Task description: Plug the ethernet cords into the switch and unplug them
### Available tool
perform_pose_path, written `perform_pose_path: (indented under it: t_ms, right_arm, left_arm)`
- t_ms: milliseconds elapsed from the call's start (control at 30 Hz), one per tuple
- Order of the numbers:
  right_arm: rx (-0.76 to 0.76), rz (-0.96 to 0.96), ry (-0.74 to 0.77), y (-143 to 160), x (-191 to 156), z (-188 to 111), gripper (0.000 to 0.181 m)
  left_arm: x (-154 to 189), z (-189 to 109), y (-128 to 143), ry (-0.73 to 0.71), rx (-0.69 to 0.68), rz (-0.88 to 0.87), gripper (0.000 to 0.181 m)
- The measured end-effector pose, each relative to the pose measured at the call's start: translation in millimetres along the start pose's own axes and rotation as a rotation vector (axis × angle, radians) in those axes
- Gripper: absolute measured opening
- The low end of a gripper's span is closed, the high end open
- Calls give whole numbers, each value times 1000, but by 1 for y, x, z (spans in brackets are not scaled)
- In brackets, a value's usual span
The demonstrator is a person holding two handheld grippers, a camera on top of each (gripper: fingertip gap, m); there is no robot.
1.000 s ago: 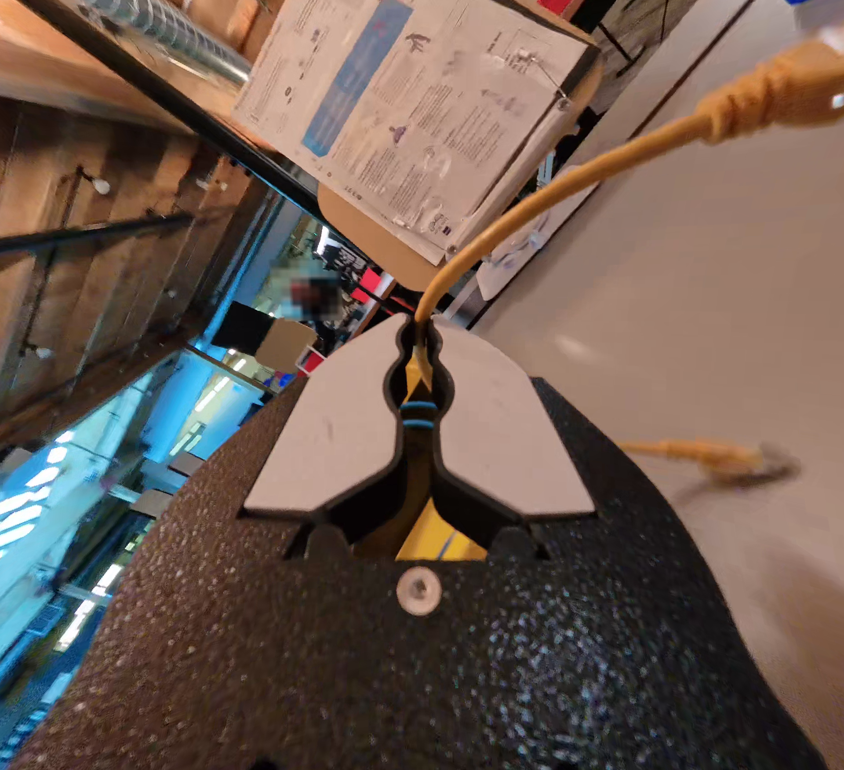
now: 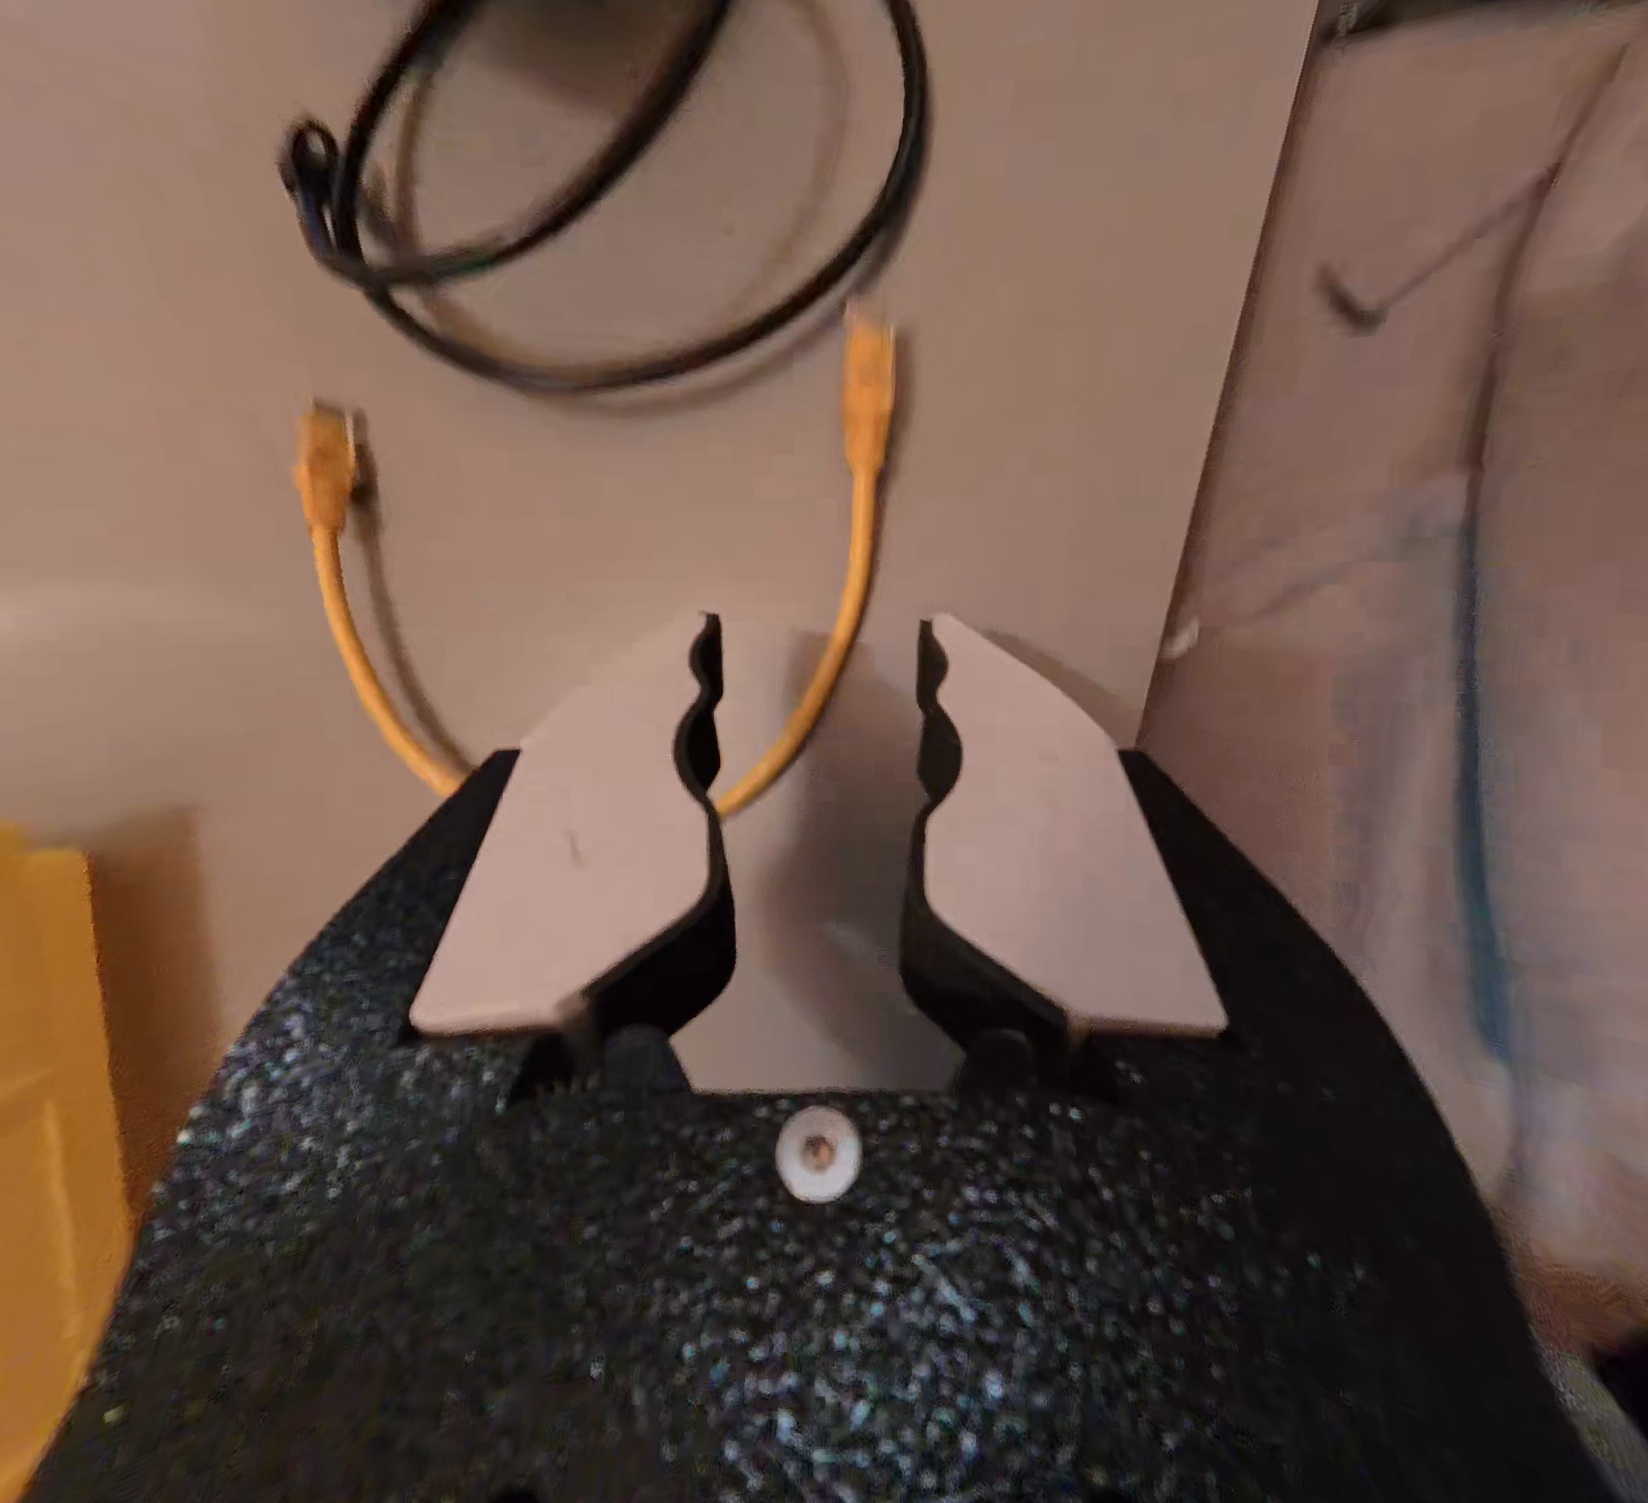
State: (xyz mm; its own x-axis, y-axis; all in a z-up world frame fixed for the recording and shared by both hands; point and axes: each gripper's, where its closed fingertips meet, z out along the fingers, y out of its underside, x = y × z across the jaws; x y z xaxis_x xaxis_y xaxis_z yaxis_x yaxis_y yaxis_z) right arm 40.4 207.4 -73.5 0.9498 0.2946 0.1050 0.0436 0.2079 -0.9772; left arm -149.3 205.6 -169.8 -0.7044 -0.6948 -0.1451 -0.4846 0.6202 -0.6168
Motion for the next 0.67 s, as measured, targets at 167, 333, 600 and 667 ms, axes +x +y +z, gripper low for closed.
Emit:
perform_pose_path:
  t_ms: [167,333,600,667]
  right_arm:
    - [-8,-29,-54,1,-10,1,75]
    - [0,-44,-120,0,-19,0,75]
    - [-1,-93,-266,2,-43,-4,75]
    - [9,-74,-321,0,-51,-5,75]
  left_arm:
    - [9,34,-7,-4,34,-57,34]
    - [7,51,-17,5,71,-114,22]
    - [-10,28,-37,81,-4,-187,8]
    - [-24,5,-55,109,11,-224,8]
